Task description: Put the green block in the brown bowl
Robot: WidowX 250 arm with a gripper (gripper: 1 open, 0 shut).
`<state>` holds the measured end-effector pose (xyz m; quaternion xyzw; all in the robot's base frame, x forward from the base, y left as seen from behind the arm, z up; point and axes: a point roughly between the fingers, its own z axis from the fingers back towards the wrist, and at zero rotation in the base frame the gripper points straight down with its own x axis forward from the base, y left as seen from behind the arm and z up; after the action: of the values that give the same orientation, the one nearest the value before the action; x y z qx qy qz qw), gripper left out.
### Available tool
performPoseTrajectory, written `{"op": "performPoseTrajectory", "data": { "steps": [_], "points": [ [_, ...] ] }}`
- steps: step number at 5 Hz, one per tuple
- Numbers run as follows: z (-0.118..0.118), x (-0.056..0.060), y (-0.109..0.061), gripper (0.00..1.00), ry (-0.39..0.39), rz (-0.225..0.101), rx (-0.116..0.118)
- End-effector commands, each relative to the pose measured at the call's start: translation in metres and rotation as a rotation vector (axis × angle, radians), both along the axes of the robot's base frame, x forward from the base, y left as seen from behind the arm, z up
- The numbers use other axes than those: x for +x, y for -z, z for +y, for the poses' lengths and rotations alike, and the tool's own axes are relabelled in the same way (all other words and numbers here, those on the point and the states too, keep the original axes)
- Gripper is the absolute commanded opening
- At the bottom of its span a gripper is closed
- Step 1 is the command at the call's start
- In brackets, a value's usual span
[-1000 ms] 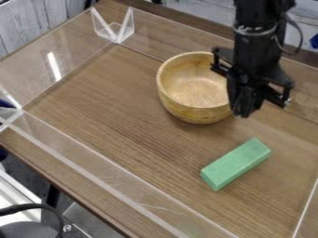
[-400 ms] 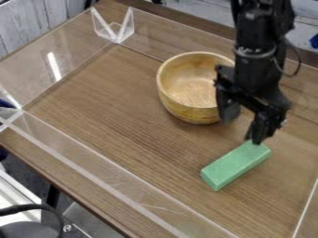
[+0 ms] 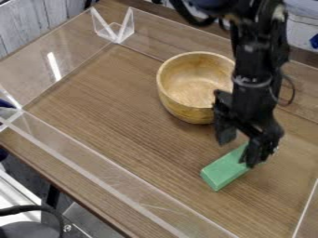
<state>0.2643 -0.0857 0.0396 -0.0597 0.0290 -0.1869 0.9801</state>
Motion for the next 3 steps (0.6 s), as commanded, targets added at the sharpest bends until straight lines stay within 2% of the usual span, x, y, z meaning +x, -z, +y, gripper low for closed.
{"op": "performPoseTrajectory", "data": {
  "steps": [1, 2, 3],
  "points": [
    [-0.005, 0.004, 0.001, 1.0, 0.026, -0.028, -0.005],
    [-0.005, 0.003, 0.009, 0.0, 0.023, -0.02, -0.001],
    [-0.004, 0.005, -0.003, 0.0, 0.02, -0.038, 0.001]
  ]
}}
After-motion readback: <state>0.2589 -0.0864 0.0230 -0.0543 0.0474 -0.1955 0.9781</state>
